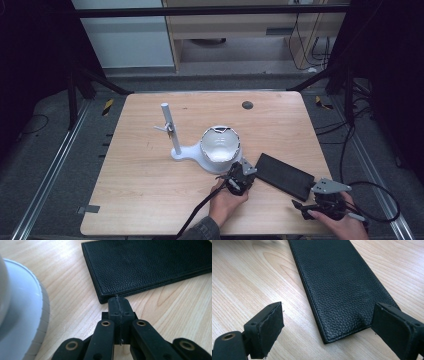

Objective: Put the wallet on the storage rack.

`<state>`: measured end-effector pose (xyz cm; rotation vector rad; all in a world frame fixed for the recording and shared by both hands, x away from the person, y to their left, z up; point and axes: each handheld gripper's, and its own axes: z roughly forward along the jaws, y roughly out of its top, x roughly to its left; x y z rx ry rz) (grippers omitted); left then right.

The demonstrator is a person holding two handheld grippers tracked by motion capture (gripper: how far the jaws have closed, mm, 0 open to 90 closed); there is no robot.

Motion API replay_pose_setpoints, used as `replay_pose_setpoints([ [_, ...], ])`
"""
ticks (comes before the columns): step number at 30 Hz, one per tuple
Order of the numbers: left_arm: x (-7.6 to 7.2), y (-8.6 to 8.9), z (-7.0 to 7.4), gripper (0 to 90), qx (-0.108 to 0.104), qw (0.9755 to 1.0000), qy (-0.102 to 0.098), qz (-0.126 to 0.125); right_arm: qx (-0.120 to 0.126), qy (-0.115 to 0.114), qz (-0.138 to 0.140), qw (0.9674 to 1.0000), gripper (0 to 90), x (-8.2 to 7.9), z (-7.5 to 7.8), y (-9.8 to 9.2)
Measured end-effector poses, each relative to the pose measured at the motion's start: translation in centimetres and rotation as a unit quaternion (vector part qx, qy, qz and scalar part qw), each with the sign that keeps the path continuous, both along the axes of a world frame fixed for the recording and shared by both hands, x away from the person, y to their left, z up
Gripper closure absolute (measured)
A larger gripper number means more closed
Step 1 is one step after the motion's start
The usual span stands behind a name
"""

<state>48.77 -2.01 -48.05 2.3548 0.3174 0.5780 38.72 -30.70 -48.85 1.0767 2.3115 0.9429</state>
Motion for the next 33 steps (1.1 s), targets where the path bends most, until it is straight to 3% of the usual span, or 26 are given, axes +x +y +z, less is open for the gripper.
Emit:
replay_pose_setpoints([
  [9,-0.4,-0.2,0.3,89.3,-0.009,0.9999,-0.006,0.009,-0.001,0.000,-0.003,1.0000,10.3,0.1,-0.1,0.0],
  [10,-0.4,-0.2,0.3,86.9,-0.009,0.9999,-0.007,0.010,-0.002,0.000,-0.003,1.0000,10.3,0.1,-0.1,0.0],
  [13,-0.8,-0.8,0.3,68.6,-0.023,0.9995,-0.011,0.020,-0.002,0.000,-0.005,1.0000,10.0,0.1,-0.1,-0.2],
  [14,-0.9,-1.2,0.4,68.6,-0.022,0.9993,-0.020,0.022,0.000,0.000,-0.007,1.0000,10.0,0.1,-0.1,-0.2],
  [15,-1.0,-1.4,0.4,55.3,-0.024,0.9992,-0.024,0.022,0.001,0.000,-0.008,1.0000,9.9,0.1,-0.1,-0.3],
  [16,-1.1,-1.8,0.4,49.7,-0.029,0.9990,-0.028,0.020,0.000,0.000,-0.008,1.0000,9.9,0.0,-0.1,-0.3],
  [17,-1.1,-2.1,0.5,49.7,-0.030,0.9988,-0.030,0.023,0.000,0.000,-0.008,1.0000,9.9,0.0,-0.1,-0.3],
  [19,-0.8,-2.7,0.3,38.2,-0.033,0.9991,-0.020,0.020,0.000,-0.001,-0.006,1.0000,9.8,0.0,-0.1,-0.4],
  [20,-0.1,-3.2,0.3,31.4,-0.022,0.9995,-0.016,0.016,0.000,-0.002,-0.006,1.0000,9.8,0.0,-0.1,-0.4],
  [23,1.1,-3.6,0.0,23.5,-0.013,0.9999,0.001,0.009,0.004,-0.002,-0.008,1.0000,9.7,-0.1,-0.1,-0.5],
  [26,1.9,-3.7,-0.2,22.3,-0.010,0.9998,0.012,0.012,0.006,-0.004,-0.009,0.9999,9.7,-0.1,-0.1,-0.6],
  [27,2.6,-3.7,-0.4,20.2,-0.016,0.9994,0.030,0.005,0.008,-0.004,-0.010,0.9999,9.7,-0.1,-0.1,-0.7],
  [33,3.7,-3.6,-0.4,19.7,-0.009,0.9989,0.042,-0.017,0.011,-0.004,-0.012,0.9999,9.8,-0.1,-0.3,-1.0],
])
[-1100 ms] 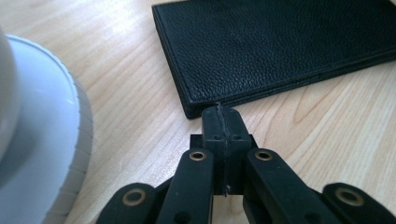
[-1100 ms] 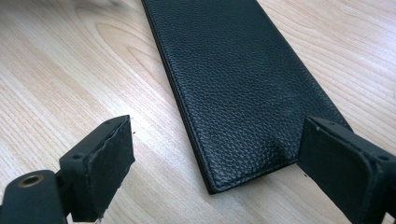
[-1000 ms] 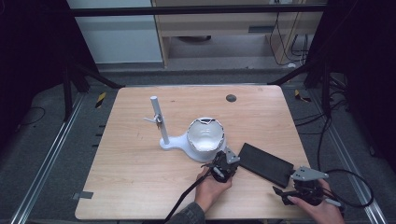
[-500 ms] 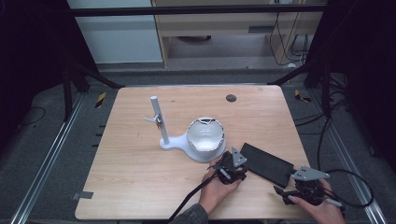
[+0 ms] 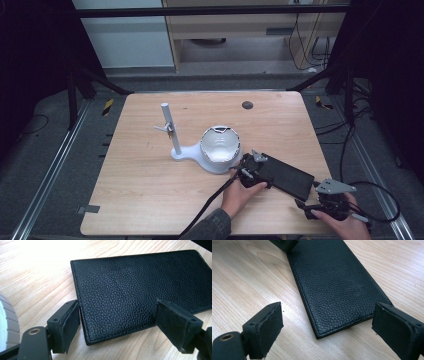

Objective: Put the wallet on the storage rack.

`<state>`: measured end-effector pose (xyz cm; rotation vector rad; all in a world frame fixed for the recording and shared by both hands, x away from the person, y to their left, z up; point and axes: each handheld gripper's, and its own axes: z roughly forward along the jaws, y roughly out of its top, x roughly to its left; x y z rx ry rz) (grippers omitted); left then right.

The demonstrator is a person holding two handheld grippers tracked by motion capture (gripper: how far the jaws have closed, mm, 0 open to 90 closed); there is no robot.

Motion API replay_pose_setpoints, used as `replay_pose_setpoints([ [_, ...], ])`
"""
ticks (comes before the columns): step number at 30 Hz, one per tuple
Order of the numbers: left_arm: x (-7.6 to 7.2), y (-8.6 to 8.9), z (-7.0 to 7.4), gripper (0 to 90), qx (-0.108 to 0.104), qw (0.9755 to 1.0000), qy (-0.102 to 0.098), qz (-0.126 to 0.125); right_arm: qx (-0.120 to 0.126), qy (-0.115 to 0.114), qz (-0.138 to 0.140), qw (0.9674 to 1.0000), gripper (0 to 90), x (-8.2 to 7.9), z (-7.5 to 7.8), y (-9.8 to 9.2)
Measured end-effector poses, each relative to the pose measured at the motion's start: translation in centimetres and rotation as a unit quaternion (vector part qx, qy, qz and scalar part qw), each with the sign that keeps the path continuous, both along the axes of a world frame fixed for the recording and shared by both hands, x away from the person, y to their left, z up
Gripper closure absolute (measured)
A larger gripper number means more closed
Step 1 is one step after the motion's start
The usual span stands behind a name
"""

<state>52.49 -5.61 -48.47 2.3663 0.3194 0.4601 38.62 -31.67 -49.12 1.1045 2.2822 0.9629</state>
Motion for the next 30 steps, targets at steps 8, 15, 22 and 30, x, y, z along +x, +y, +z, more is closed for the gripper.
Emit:
replay_pose_setpoints([
  [8,-0.4,0.9,0.3,38.3,0.007,0.9999,-0.010,0.002,0.003,-0.001,-0.003,1.0000,9.9,0.0,0.0,-0.3],
  [15,-1.0,1.4,0.5,63.0,0.012,0.9996,-0.014,0.021,0.004,0.001,-0.006,1.0000,10.0,-0.2,0.0,-0.5],
  [22,-1.4,1.4,0.9,80.7,0.015,0.9990,-0.026,0.034,0.002,0.001,-0.006,1.0000,10.0,-0.1,0.0,-0.4],
  [30,-1.1,1.4,1.4,87.4,0.013,0.9992,-0.023,0.028,0.003,0.000,-0.008,1.0000,10.0,-0.2,0.1,-0.4],
])
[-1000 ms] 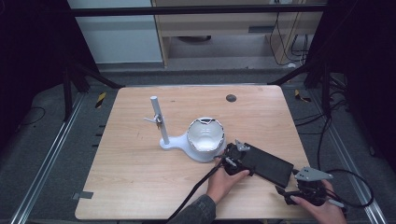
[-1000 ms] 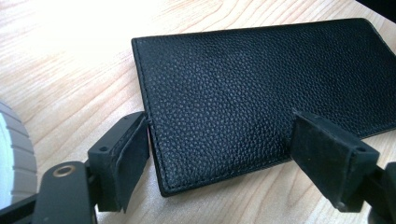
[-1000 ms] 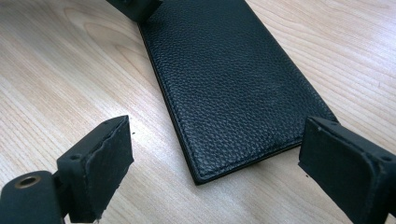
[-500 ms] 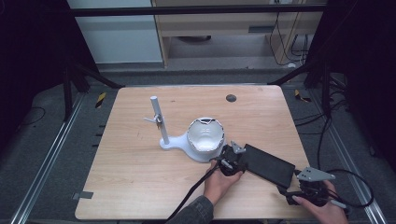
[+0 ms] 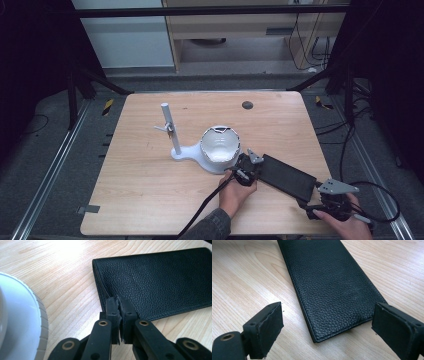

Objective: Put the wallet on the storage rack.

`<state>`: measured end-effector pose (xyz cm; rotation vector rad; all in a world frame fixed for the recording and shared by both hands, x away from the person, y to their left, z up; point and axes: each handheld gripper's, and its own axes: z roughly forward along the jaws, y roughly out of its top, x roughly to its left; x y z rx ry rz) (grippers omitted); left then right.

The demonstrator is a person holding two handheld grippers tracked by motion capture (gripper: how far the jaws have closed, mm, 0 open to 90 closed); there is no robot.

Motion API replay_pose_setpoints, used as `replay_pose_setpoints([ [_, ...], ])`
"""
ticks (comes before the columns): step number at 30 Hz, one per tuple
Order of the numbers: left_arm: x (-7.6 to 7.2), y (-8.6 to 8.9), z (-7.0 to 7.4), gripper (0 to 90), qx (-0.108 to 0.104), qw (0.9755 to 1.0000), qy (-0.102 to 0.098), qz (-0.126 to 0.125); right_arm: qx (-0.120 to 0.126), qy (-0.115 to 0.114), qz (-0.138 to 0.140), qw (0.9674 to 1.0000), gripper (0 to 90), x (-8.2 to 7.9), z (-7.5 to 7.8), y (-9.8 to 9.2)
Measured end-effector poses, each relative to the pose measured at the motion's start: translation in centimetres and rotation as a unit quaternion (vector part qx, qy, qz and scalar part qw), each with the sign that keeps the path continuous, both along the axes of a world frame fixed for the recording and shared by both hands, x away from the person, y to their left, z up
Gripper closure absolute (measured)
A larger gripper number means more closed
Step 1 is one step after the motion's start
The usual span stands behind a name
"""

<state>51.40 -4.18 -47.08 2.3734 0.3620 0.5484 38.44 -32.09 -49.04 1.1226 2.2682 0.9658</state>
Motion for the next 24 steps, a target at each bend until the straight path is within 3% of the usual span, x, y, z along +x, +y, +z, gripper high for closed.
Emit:
replay_pose_setpoints([
  [16,-0.9,0.1,2.1,88.3,-0.005,0.9999,-0.008,-0.006,-0.005,-0.007,0.010,0.9999,9.8,-0.1,0.4,0.5],
  [24,-1.6,0.6,3.2,88.5,0.003,0.9998,-0.018,-0.007,-0.003,-0.012,0.010,0.9999,9.8,-0.1,0.7,0.5],
])
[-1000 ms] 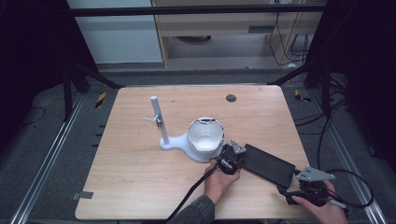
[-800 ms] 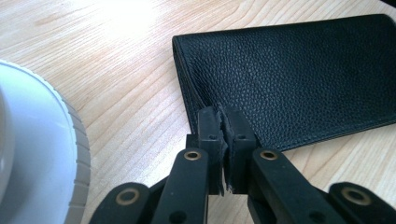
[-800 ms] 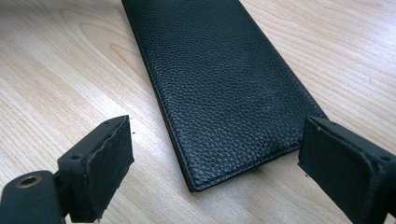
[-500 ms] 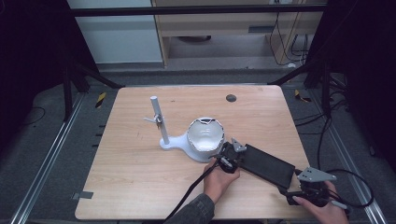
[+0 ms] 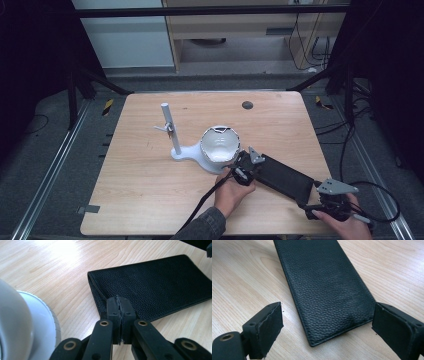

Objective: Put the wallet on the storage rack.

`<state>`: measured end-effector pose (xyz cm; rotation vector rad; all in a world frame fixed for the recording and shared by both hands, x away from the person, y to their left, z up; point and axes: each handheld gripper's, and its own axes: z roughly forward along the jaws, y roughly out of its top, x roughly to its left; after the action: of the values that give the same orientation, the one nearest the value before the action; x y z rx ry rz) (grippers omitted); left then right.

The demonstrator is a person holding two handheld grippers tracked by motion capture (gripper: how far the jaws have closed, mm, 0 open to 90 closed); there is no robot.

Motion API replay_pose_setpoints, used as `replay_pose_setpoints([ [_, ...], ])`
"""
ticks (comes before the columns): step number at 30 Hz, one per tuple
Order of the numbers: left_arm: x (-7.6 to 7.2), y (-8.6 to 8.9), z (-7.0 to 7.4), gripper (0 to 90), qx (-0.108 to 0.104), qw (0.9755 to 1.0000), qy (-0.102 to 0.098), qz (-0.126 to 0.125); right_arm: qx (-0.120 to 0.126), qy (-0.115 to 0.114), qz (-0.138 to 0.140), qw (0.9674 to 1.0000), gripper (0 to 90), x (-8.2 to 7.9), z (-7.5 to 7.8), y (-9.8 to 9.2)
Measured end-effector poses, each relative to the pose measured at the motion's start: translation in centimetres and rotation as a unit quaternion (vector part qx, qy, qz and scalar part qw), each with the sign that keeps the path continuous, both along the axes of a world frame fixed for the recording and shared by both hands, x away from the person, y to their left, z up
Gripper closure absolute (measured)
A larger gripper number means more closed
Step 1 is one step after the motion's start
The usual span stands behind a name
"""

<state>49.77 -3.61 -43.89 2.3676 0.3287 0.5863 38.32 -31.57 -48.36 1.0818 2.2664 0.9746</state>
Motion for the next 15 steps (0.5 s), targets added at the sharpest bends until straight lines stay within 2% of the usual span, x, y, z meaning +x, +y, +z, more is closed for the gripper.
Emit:
replay_pose_setpoints([
  [15,-0.5,1.1,3.1,88.7,0.013,0.9999,-0.005,-0.005,0.005,-0.005,0.006,1.0000,9.8,0.4,0.8,0.9],
])
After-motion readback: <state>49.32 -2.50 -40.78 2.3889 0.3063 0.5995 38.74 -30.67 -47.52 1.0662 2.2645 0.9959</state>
